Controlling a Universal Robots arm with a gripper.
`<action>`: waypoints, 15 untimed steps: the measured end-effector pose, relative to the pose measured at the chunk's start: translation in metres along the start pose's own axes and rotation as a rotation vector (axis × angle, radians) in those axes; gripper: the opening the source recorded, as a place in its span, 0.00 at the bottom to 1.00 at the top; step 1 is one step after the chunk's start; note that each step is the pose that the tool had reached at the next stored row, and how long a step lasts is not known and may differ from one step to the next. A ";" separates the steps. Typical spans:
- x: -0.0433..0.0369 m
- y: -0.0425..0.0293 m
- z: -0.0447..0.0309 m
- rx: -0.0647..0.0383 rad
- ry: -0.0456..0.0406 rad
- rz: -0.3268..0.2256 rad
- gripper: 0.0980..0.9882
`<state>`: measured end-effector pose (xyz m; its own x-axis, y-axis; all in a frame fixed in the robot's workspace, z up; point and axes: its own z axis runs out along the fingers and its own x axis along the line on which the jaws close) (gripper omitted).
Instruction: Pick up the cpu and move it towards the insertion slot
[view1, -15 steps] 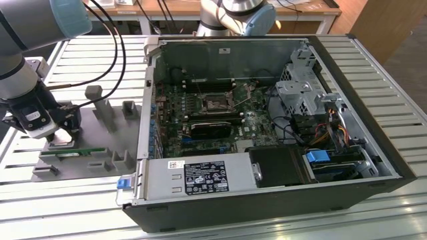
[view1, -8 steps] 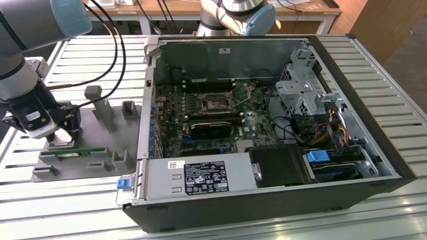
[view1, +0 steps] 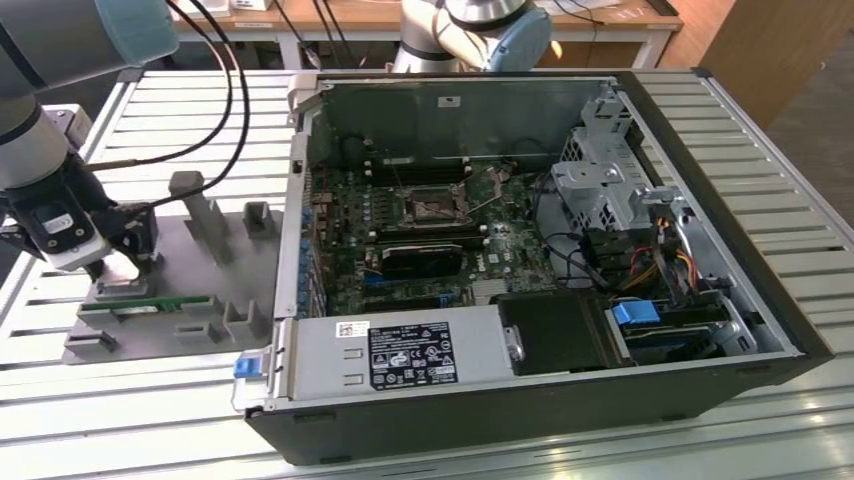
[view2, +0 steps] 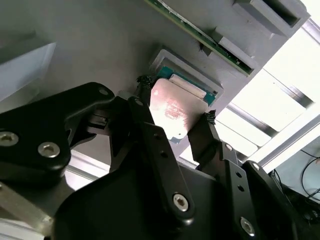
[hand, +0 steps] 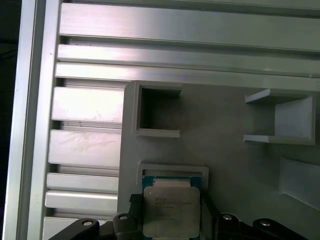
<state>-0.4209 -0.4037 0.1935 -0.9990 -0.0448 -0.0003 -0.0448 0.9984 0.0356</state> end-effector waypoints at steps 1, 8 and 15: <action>0.0000 0.0001 -0.0019 0.000 0.0000 0.000 0.50; 0.0000 0.0006 -0.0163 0.000 0.0000 0.000 0.50; 0.0000 0.0012 -0.0326 0.000 -0.0001 0.000 0.50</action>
<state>-0.4208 -0.4037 0.2261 -0.9990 -0.0448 -0.0005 -0.0448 0.9984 0.0357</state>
